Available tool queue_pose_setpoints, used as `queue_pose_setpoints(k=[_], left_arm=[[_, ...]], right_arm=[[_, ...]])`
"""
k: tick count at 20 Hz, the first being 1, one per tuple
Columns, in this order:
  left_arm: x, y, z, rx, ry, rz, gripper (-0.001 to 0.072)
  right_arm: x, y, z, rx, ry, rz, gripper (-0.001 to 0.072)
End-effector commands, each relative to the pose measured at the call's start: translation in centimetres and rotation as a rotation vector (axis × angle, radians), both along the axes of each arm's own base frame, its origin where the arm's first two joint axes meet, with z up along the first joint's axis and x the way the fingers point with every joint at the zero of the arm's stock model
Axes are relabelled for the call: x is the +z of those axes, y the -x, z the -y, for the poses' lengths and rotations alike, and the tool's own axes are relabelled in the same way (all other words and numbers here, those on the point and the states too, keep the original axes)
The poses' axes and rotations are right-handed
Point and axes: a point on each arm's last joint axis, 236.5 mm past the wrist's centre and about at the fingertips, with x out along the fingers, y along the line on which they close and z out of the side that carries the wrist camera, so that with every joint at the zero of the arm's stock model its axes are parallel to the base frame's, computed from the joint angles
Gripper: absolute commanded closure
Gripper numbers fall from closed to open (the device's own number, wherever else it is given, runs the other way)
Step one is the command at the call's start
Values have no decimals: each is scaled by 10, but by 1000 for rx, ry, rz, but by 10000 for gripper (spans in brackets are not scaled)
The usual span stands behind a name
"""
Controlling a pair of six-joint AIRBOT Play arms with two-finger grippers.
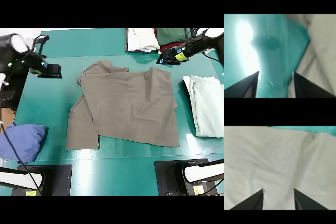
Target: Fold the shirts.
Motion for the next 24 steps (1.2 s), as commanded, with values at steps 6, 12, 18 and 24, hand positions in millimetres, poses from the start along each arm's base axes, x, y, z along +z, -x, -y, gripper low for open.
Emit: queue_pose_setpoints(k=[6,12,18,24], left_arm=[[-114,95,24,-10,223,-217,201],[-135,105,44,-21,259,-234,209],[-134,134,73,-141,259,-317,632],[-67,121,65,-179,215,-117,678]], right_arm=[[-10,84,-18,51,-19,-33,285],[-2,101,-20,48,-19,1,285],[16,107,-6,16,-14,40,285],[-50,180,86,-176,69,-254,285]])
